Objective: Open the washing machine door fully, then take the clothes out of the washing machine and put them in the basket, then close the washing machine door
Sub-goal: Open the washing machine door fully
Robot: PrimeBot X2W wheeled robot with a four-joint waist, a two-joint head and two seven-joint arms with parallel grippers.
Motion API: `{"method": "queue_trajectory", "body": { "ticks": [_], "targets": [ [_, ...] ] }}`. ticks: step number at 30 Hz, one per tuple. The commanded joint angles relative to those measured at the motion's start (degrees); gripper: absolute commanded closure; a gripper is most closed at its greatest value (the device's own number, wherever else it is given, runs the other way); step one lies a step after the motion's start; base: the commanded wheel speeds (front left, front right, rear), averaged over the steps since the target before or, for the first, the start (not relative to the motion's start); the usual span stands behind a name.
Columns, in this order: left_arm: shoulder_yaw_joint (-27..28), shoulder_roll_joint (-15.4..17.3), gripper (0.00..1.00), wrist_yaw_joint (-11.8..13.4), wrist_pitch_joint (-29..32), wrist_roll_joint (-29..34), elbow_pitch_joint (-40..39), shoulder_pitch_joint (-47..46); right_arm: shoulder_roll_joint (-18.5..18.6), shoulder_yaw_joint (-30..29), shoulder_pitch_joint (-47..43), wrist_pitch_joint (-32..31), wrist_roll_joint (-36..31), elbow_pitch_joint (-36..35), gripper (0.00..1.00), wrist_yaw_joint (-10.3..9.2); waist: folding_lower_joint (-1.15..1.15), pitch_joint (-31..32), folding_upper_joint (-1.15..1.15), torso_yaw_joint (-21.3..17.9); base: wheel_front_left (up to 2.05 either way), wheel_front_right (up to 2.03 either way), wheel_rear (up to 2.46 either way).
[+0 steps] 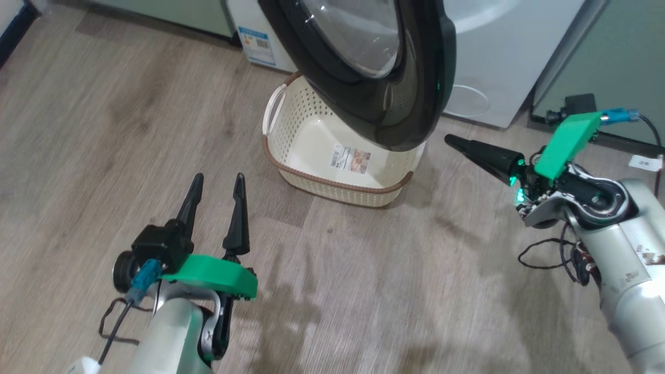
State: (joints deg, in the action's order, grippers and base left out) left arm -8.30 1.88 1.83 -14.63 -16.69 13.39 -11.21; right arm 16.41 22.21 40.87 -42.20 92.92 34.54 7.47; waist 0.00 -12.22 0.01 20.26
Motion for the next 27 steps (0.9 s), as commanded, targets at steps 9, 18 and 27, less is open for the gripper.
{"method": "queue_trajectory", "body": {
  "ticks": [9,18,27],
  "targets": [
    [2.05,0.99,0.0,-0.22,-0.37,-0.2,-3.22,-1.85,4.01,-5.4,1.68,1.76,-0.33,-0.57,1.0,0.02,0.0,-2.73,-0.01,-0.75,0.0,0.0,0.0],
    [-0.12,0.99,0.0,0.51,-0.37,-2.54,-4.63,-5.39,8.27,-8.93,13.61,6.73,-3.82,5.18,1.0,0.02,0.0,-11.73,-0.01,0.98,0.0,0.0,0.0],
    [-2.91,0.99,0.0,1.37,-0.37,-4.74,-4.94,-8.64,5.8,-5.05,21.35,8.92,-7.68,9.91,1.0,0.02,0.0,-15.3,-0.01,3.84,0.0,0.0,0.0]
  ]
}}
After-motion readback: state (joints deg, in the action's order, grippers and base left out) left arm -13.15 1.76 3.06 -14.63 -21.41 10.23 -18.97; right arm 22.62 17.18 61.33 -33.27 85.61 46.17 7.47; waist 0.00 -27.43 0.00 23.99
